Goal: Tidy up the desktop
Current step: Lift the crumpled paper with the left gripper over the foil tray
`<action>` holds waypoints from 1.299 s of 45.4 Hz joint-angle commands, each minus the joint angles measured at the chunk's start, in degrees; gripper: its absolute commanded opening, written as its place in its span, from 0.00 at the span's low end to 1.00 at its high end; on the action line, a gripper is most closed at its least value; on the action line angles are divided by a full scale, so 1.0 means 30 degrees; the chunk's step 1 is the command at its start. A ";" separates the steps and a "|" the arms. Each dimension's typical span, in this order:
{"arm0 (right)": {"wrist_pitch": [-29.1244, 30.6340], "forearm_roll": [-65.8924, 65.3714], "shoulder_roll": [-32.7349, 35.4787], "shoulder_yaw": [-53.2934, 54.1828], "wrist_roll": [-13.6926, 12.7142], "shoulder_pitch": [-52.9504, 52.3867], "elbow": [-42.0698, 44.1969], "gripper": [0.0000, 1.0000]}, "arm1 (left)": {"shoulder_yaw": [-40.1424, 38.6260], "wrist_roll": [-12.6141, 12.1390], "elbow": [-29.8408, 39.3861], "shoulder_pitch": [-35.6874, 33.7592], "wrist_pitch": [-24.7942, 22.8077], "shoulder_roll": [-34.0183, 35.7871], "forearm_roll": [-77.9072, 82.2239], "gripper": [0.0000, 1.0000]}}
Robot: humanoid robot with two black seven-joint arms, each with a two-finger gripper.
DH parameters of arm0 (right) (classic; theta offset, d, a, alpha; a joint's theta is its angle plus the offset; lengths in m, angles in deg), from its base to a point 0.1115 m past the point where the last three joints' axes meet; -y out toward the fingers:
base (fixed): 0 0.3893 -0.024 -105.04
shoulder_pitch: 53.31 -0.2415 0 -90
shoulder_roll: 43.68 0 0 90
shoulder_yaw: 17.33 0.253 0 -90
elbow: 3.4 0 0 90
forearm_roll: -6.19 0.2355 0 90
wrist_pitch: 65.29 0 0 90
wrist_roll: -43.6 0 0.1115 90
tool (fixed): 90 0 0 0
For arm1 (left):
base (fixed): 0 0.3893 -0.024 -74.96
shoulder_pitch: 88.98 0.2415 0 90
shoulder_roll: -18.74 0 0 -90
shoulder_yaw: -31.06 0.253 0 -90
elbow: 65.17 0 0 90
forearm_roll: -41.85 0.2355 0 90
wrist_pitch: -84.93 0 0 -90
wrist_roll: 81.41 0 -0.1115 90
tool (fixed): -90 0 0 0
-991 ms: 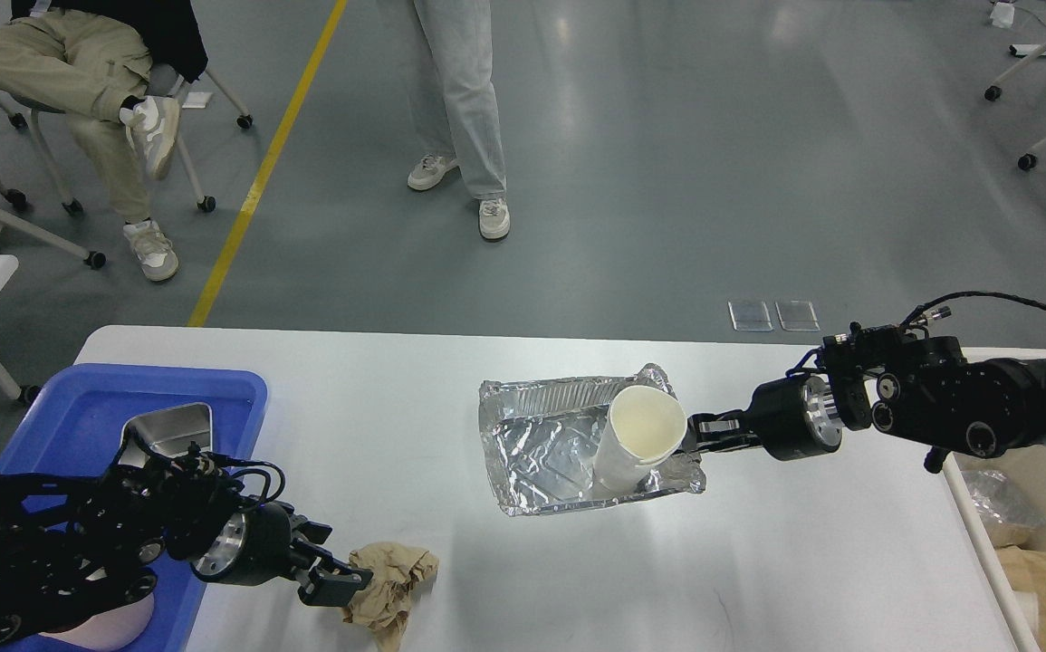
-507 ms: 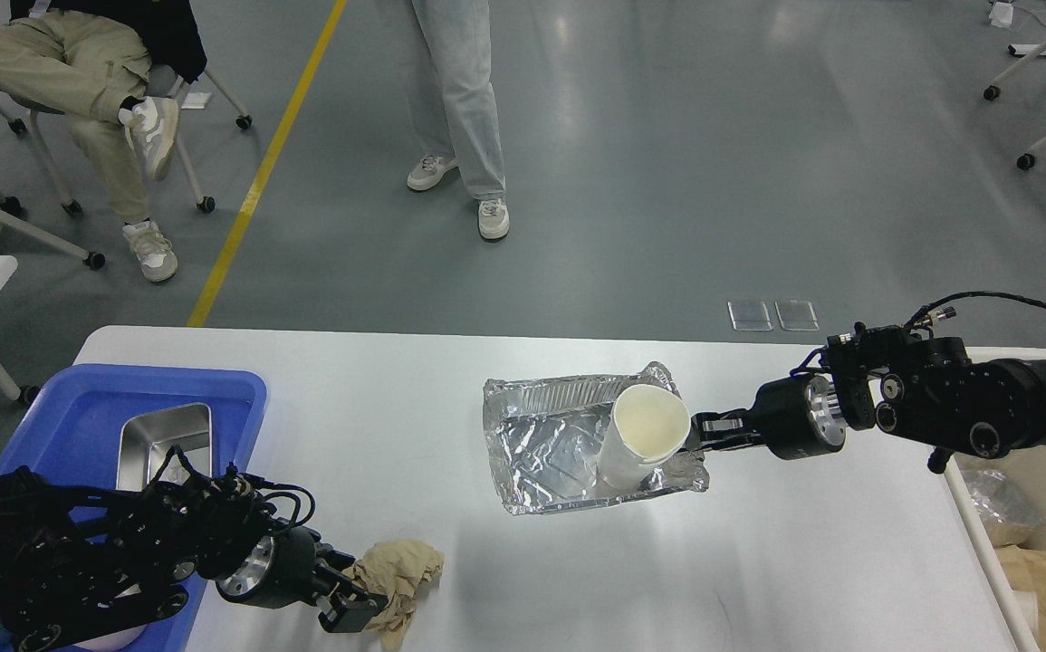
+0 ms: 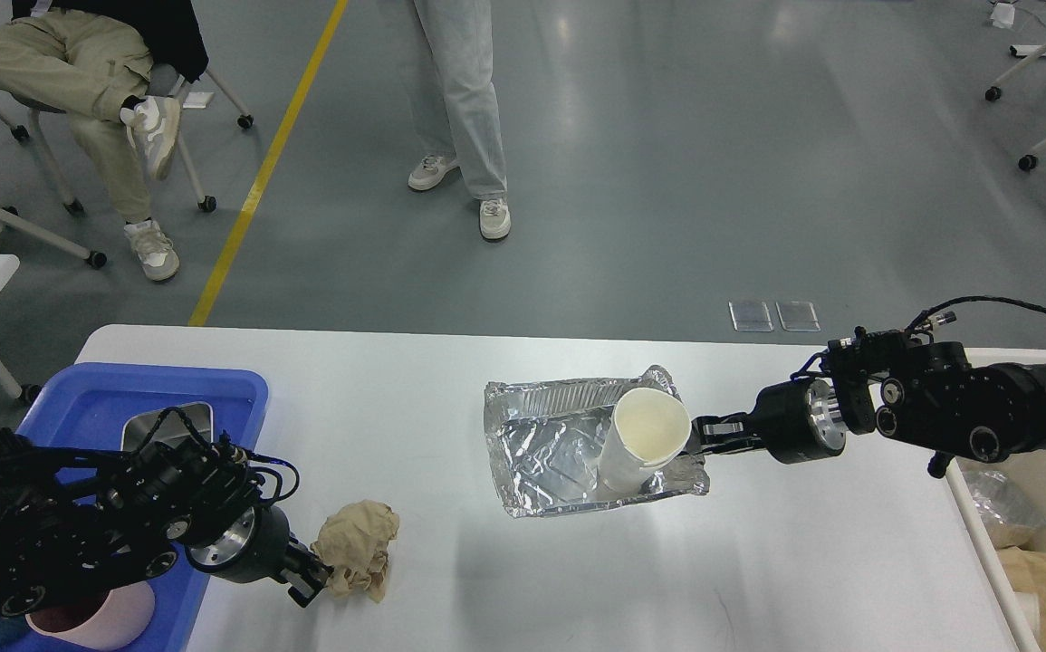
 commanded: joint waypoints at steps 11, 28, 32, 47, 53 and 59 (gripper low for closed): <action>0.0036 0.0002 0.0045 -0.0023 0.0000 -0.0105 -0.0030 0.00 | 0.0026 0.0350 0.2803 -0.2821 -0.0754 0.2865 -0.1155 0.00; 0.0095 0.0002 -0.0189 -0.0023 -0.0029 -0.0486 -0.0030 0.00 | 0.0026 0.2604 0.6087 -0.9060 -0.3127 0.8523 -0.3351 0.00; 0.0095 0.0002 -0.0219 -0.0023 -0.0029 -0.0604 -0.0060 0.00 | 0.0055 0.2869 0.6087 -1.1023 -0.3801 0.8349 -0.4961 0.00; 0.0154 0.0207 -0.1068 -0.0785 0.0000 -0.1219 -0.0060 0.00 | 0.0553 0.3689 0.5472 -1.5508 -0.5003 0.5098 -0.7485 0.00; 0.0154 0.0325 -0.1069 -0.0814 -0.0029 -0.1219 -0.0060 0.00 | 0.0934 0.3748 0.5297 -1.6095 -0.5092 0.3867 -0.7514 0.00; 0.0154 0.0325 -0.1069 -0.0814 -0.0029 -0.1219 -0.0030 0.00 | 0.1110 0.3632 0.5033 -1.6037 -0.5062 0.2520 -0.7485 0.00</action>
